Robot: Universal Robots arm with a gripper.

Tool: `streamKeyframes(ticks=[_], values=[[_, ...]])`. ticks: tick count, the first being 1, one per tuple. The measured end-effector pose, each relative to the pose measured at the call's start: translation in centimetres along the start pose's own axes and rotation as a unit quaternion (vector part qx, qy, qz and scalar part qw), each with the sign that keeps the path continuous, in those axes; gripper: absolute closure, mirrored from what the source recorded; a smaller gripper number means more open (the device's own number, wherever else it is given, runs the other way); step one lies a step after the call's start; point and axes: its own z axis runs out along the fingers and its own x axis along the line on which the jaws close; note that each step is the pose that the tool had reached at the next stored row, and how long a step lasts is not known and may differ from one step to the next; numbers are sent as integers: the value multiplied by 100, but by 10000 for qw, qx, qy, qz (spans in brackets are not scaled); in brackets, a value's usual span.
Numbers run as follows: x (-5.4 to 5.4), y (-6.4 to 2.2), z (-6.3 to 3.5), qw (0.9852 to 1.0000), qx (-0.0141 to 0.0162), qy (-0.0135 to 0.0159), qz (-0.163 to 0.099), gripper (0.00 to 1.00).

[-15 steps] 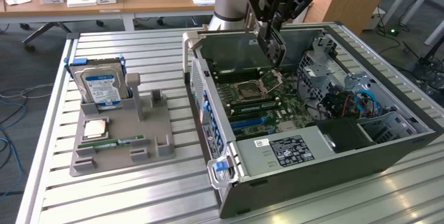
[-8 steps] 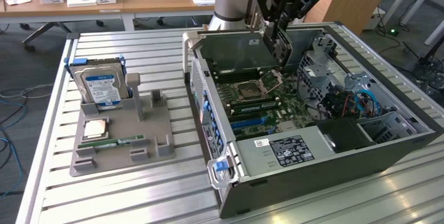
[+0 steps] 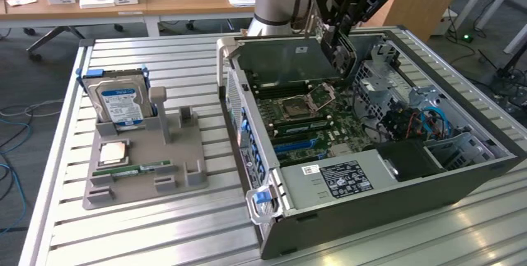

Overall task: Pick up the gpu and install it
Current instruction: 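Pick up the gpu and move the gpu toward the slot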

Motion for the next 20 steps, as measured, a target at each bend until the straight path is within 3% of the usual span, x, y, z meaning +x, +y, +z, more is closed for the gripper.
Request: streamKeyframes(ticks=[8,20], values=[[-180,4,4,10000,-3,0,-5,74],[-236,6,6,10000,-3,0,-4,74]])
